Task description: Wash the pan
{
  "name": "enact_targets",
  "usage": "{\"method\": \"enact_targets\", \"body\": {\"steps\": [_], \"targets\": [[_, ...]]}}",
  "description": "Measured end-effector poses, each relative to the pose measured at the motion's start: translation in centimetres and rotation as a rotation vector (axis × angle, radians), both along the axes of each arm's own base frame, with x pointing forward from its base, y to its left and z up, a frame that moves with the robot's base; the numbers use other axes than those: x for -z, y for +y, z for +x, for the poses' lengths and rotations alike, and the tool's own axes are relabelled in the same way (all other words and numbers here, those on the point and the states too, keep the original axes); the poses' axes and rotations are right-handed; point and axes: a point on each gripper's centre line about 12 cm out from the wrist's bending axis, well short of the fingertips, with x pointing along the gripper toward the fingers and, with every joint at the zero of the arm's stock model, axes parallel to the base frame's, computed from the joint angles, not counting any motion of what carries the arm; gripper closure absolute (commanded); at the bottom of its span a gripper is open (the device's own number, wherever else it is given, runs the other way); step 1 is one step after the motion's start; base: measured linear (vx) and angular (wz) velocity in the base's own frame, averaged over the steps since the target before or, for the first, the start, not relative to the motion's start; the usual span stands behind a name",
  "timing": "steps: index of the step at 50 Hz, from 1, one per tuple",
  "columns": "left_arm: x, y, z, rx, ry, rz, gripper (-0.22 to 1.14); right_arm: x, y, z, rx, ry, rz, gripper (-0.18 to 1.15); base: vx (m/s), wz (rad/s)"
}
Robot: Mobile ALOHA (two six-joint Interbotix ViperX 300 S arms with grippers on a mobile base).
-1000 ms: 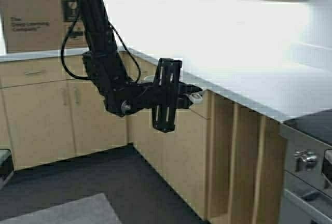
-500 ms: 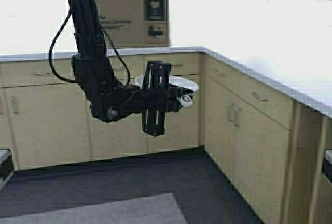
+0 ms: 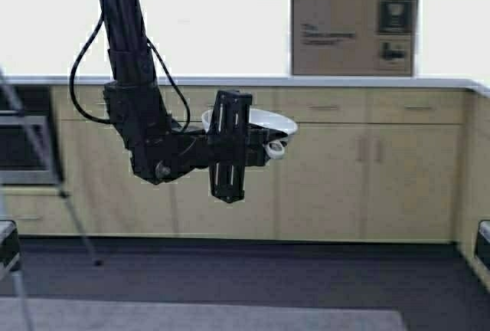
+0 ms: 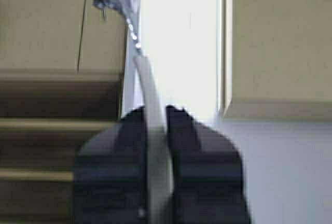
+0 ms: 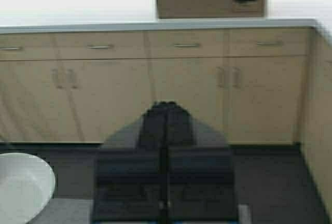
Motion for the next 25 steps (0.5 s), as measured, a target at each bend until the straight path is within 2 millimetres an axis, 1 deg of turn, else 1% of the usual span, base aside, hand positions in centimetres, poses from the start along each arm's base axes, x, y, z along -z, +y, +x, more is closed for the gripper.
{"method": "enact_targets", "body": {"steps": [13, 25], "targets": [[-0.1, 0.9, -0.3, -0.012, 0.011, 0.01, 0.9, 0.0, 0.1, -0.3, -0.003, 0.0, -0.002, 0.91, 0.16, 0.76], [0.0, 0.9, -0.6, -0.008, 0.015, 0.015, 0.9, 0.4, 1.0, -0.1, -0.052, 0.019, -0.014, 0.91, 0.13, 0.57]]}}
